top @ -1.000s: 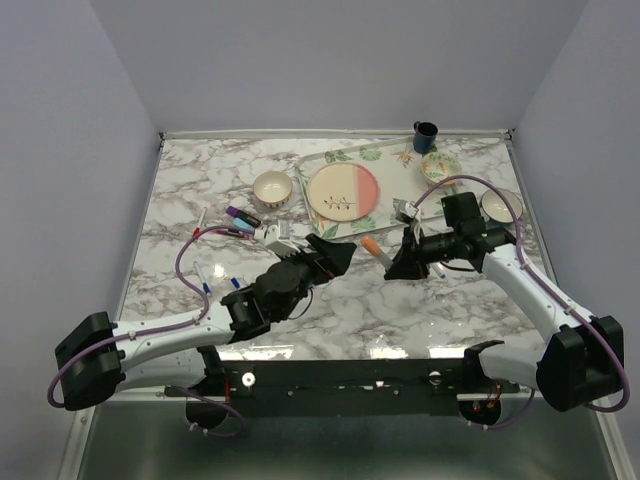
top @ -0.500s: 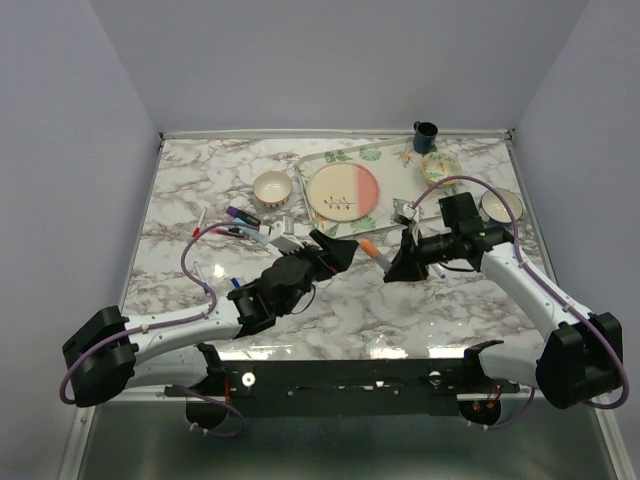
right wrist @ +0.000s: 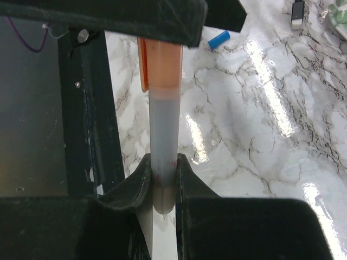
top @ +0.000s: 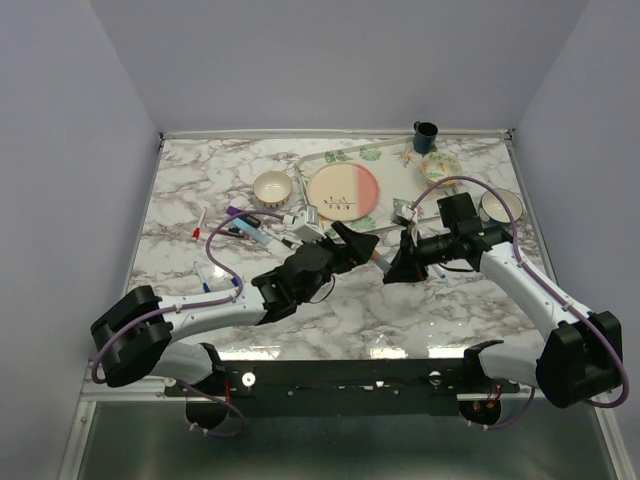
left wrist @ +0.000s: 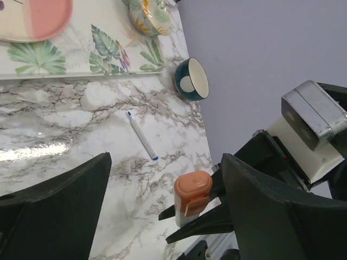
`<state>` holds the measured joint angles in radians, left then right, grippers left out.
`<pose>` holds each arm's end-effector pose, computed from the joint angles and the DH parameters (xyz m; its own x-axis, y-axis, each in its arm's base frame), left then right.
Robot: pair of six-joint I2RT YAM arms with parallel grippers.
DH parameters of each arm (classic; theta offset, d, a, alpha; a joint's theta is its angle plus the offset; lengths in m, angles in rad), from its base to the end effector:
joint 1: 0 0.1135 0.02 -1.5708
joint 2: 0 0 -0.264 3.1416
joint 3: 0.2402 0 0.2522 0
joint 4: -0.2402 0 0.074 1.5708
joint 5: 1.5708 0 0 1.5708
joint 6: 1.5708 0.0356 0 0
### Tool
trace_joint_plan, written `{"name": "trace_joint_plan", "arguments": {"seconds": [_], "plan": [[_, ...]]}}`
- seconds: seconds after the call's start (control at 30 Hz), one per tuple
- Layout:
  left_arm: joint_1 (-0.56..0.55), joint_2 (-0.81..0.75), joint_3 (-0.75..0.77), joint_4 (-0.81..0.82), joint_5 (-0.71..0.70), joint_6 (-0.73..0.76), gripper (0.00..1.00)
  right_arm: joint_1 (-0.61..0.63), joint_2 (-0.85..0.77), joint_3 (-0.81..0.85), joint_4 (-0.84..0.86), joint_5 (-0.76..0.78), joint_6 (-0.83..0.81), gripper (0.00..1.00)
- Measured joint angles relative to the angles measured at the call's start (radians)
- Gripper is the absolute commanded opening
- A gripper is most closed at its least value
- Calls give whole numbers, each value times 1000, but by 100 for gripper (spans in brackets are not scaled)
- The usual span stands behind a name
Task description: Open the pen caps
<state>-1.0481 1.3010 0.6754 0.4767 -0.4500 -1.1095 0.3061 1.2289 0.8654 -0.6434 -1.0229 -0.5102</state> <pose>0.1573 -0.2420 0.2574 -0.5393 -0.6791 -0.4980 0.1854 0.4811 -0.8568 0.2113 0.0987 0.2530 -0.4142 -0.3977 -0.8187 -0.9102 0.1891 0.3686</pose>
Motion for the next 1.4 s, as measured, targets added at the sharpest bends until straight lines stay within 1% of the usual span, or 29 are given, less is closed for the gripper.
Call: {"name": "trace_joint_plan", "arguments": {"seconds": [0.03,0.1,0.13,0.2,0.23,0.3,0.33,0.4,0.43,0.5,0.53,0.6,0.63,0.73,0.83,0.9,1.03,1.1,1.13,1.17,1.2,1.23,1.4], "plan": [[0,18,8,3,9,-2,78,0,0,0,-2,-1,0,1],[0,41,17,5,21,-10,72,0,0,2,-3,-3,0,1],[0,50,19,6,25,-12,63,0,0,2,-3,-3,0,1],[0,60,20,12,36,-23,52,0,1,2,-6,-3,0,1],[0,60,20,17,42,-22,35,0,2,2,-6,-2,0,1],[-1,60,24,31,45,-34,25,1,6,3,-8,-3,2,1],[-2,60,24,40,53,-35,14,1,8,3,-9,3,3,1],[-3,60,29,43,55,-42,6,2,12,3,-9,1,5,1],[-3,60,29,45,56,-44,1,2,12,3,-9,2,5,2],[-3,61,29,44,58,-46,0,2,13,4,-9,0,5,13],[-2,61,29,44,58,-47,0,2,13,5,-9,-2,5,26],[-1,61,29,45,61,-47,0,2,13,5,-10,-2,10,39],[-1,62,29,47,65,-47,0,2,13,6,-10,-2,14,48],[-1,75,29,57,78,-48,0,2,13,10,-8,-12,16,56],[-2,111,31,65,98,-48,0,2,13,18,-5,-23,17,58],[-4,131,34,64,110,-48,0,2,13,20,-5,-28,19,57],[-8,145,37,67,124,-48,0,2,14,21,-4,-40,20,50],[-8,145,37,73,126,-48,0,2,19,22,-5,-42,21,45],[-8,145,37,74,126,-47,0,2,24,25,-5,-43,19,38],[-8,145,37,75,126,-47,0,2,29,28,-5,-43,19,35],[-8,144,37,76,126,-47,0,2,33,30,-5,-44,18,29],[-8,143,37,76,129,-46,0,1,37,31,-5,-43,13,1],[-8,142,37,71,130,-40,0,-8,80,43,-19,-44,10,1]]}}
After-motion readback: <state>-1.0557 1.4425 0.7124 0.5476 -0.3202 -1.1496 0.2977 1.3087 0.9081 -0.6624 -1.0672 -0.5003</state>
